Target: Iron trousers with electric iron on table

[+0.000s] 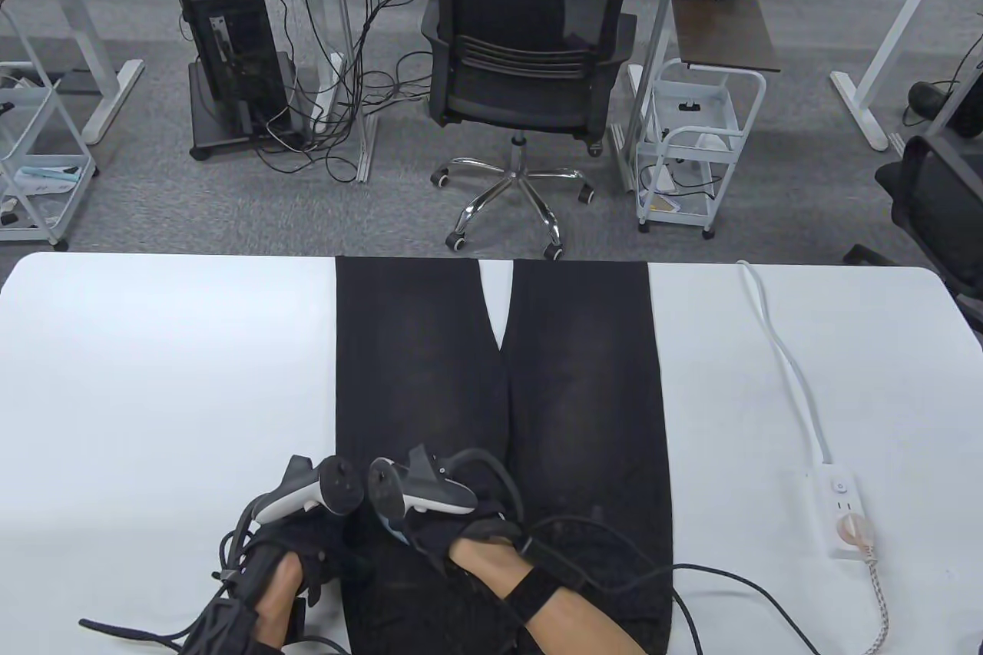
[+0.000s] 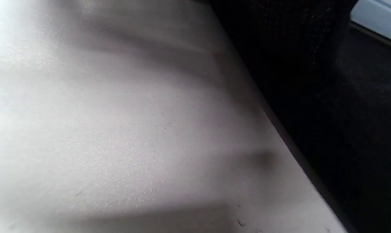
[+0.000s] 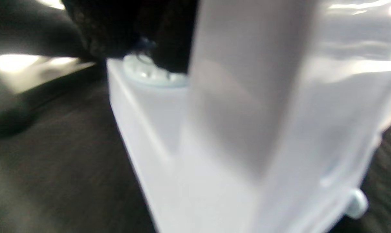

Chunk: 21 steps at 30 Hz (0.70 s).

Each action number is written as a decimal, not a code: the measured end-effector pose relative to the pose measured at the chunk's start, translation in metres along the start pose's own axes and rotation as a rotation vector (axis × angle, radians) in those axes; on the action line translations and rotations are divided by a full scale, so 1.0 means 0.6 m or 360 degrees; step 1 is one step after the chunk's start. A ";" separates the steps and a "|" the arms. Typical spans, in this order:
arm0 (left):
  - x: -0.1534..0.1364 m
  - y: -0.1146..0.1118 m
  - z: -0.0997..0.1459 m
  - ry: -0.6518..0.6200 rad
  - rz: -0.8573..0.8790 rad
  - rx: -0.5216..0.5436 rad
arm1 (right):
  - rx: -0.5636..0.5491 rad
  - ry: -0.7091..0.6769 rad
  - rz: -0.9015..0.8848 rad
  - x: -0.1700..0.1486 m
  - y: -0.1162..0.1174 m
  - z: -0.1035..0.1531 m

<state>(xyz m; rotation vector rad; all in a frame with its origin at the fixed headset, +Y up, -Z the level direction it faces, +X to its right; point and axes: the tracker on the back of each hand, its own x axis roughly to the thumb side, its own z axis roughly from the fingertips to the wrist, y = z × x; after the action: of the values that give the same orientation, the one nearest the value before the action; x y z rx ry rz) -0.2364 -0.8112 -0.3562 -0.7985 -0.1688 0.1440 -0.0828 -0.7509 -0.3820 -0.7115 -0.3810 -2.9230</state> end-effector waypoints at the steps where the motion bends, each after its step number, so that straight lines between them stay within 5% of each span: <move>1: 0.000 0.000 0.000 -0.0001 0.0008 -0.0002 | 0.0003 0.0023 -0.0003 -0.004 -0.004 -0.012; 11: 0.000 0.000 0.000 -0.0012 0.0025 0.0004 | 0.0006 0.0464 -0.0182 -0.086 -0.036 -0.156; 21: 0.000 0.000 0.001 -0.0016 0.0023 0.0012 | 0.0167 0.0553 -0.0385 -0.090 -0.033 -0.145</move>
<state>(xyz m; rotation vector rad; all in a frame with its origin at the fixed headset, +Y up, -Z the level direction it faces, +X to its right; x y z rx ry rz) -0.2364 -0.8110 -0.3560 -0.7920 -0.1718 0.1621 -0.0763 -0.7523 -0.4863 -0.1439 -0.6124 -3.1358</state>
